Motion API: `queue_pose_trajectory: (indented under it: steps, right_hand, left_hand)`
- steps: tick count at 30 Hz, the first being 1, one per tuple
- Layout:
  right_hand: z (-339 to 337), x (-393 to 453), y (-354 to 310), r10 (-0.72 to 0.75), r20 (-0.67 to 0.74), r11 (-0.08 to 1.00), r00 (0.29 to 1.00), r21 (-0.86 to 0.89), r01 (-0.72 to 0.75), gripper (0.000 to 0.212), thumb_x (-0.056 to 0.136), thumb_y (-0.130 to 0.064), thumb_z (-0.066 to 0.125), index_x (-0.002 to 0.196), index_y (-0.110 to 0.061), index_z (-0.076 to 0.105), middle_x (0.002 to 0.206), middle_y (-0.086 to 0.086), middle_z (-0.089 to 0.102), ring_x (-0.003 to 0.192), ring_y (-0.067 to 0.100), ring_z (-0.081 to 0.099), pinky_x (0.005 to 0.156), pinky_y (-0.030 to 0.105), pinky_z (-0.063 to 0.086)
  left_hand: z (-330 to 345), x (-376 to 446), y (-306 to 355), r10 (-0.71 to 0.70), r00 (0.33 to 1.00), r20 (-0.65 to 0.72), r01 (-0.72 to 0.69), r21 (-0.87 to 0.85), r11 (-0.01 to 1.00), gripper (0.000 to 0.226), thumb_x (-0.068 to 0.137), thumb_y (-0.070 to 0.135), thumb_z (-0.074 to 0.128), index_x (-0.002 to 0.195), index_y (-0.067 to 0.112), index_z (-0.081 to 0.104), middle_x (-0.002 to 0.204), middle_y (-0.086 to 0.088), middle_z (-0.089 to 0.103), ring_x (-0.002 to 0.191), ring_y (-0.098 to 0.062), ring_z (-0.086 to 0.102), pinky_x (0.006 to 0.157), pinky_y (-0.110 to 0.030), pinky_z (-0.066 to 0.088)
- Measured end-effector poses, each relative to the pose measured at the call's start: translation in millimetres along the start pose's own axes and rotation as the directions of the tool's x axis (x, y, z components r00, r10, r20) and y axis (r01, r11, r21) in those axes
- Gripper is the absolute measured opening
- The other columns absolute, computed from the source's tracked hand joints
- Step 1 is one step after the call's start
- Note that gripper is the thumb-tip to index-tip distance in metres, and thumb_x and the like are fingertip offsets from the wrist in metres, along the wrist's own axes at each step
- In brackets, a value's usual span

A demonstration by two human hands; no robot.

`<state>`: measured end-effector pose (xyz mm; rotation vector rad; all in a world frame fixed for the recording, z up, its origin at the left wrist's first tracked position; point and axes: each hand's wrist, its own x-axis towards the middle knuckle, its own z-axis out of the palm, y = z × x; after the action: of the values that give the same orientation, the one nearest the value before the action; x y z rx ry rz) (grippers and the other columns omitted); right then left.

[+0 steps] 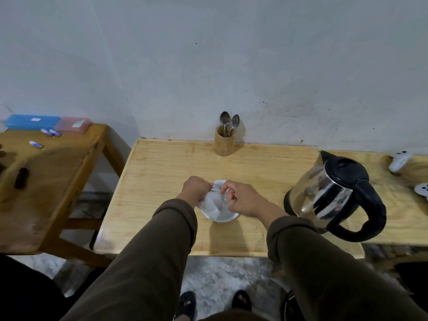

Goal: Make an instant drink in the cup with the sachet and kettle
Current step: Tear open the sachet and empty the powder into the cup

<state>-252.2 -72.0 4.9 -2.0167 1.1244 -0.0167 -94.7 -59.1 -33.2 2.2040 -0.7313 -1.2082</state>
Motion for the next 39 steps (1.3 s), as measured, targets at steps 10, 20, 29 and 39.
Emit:
queue_pose_trajectory:
  steps: [10,20,29,39]
  right_hand:
    - [18,0,11,-0.102,-0.111,0.976,0.989,-0.203,0.078,0.046,0.077,-0.025,0.071,0.119,-0.020,0.055,0.106,0.003,0.046,0.093,0.022,0.051,0.072,0.027,0.037]
    - [16,13,13,0.062,-0.377,0.996,0.924,0.076,-0.036,0.014,0.090,-0.014,0.056,0.096,-0.009,0.068,0.088,0.003,0.047,0.081,0.019,0.050,0.071,0.021,0.036]
    - [12,20,5,0.171,-0.362,0.984,0.916,0.108,-0.141,0.018,0.091,-0.019,0.057,0.096,-0.006,0.068,0.090,0.004,0.045,0.082,0.017,0.044,0.072,0.021,0.031]
    - [-2,23,0,0.239,-0.303,0.964,0.923,0.184,-0.189,0.025,0.082,-0.016,0.067,0.058,-0.016,0.058,0.060,-0.010,0.043,0.067,0.013,0.045,0.049,0.014,0.028]
  left_hand:
    - [1,-3,12,-0.077,0.996,-0.054,0.088,0.247,0.965,0.028,0.087,0.030,0.062,0.081,0.003,0.059,0.080,-0.006,0.060,0.096,-0.026,0.063,0.079,-0.029,0.048]
    - [-5,-3,21,-0.166,0.982,0.093,0.186,-0.283,0.941,0.032,0.097,0.019,0.048,0.070,0.003,0.047,0.065,-0.011,0.054,0.033,-0.016,0.059,0.030,-0.016,0.046]
    - [-8,-7,10,0.141,0.990,-0.012,-0.140,-0.209,0.968,0.025,0.097,0.011,0.039,0.097,0.007,0.063,0.093,-0.007,0.061,0.077,-0.016,0.063,0.065,-0.023,0.051]
    - [-6,-5,-3,0.265,0.964,-0.006,-0.265,0.022,0.964,0.033,0.085,0.018,0.066,0.056,0.024,0.051,0.066,0.004,0.059,0.084,-0.023,0.062,0.082,-0.033,0.050]
